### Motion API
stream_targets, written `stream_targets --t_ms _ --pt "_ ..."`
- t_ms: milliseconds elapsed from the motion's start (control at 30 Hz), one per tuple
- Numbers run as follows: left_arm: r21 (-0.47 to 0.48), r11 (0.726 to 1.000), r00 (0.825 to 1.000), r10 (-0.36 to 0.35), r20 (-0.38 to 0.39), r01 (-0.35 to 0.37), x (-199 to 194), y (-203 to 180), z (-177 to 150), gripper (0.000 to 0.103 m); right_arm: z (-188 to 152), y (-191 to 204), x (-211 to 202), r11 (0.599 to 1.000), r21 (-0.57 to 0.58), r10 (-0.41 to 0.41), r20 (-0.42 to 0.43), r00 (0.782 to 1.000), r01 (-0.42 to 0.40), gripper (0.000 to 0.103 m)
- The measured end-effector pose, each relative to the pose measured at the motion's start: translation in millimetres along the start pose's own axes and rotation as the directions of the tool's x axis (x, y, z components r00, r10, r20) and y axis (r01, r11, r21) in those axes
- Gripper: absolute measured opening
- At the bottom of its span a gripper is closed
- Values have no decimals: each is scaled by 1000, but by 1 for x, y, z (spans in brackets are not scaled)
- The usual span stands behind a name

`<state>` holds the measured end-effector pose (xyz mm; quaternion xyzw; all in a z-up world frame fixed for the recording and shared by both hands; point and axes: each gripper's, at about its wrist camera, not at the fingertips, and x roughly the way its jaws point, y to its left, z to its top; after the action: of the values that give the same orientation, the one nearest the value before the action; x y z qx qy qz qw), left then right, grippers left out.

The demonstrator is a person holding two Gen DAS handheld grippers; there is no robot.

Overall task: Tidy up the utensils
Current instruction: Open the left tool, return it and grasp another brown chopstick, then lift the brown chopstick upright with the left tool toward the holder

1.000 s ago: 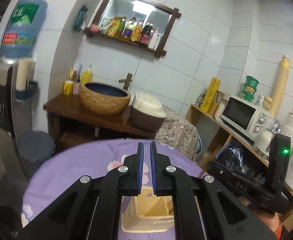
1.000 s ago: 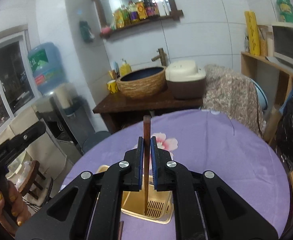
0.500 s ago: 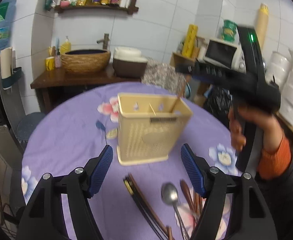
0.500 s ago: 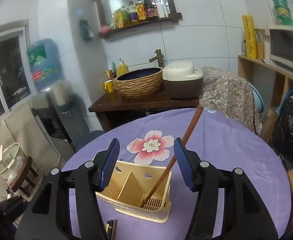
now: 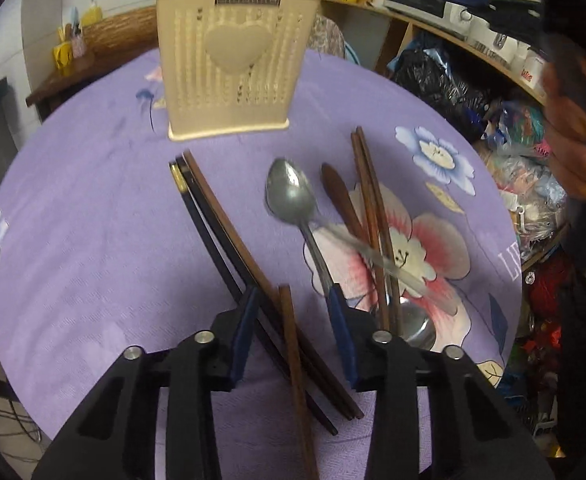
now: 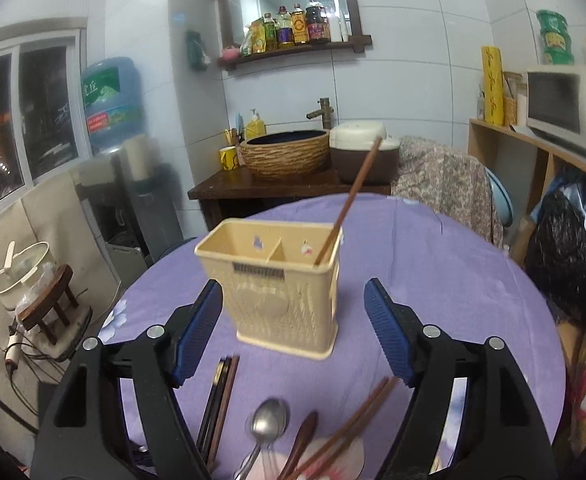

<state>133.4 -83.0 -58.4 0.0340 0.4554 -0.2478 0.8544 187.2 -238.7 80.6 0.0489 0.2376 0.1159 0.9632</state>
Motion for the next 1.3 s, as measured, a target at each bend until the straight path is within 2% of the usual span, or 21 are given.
stream_targets --t_ms 167,433,533,667,867,933,1100,1200,1300 --pt "5 1000 1000 10 -13 -9 6 -6 -2 26 -27 -7 -11 998 58 14 -29 999 -12 73" --pt "7 999 999 53 -15 -53 7 -7 -4 25 -46 -10 -17 994 109 32 -51 998 -26 73" --pt "20 996 996 88 -13 -88 7 -10 -4 18 -51 -10 -19 992 123 33 -52 998 -27 73" --pt "9 995 995 101 -6 -101 6 -9 -6 10 -56 -9 -19 990 136 31 -54 998 -23 73" --pt "-36 997 998 61 15 -61 1 -1 -5 9 -62 -8 -21 987 154 46 -56 997 -37 73" --pt "-48 997 997 69 33 -67 -5 5 -3 9 -62 -8 -22 987 156 46 -51 998 -37 73" --pt "-123 982 986 152 71 -143 -16 53 13 9 -62 -11 -24 986 163 46 -49 998 -38 73" --pt "-224 965 987 150 52 -135 -5 96 31 9 -64 -11 -23 984 173 56 -52 997 -47 73" --pt "-260 955 987 156 40 -140 4 114 45 9 -66 -6 -21 984 169 70 -55 996 -60 73"
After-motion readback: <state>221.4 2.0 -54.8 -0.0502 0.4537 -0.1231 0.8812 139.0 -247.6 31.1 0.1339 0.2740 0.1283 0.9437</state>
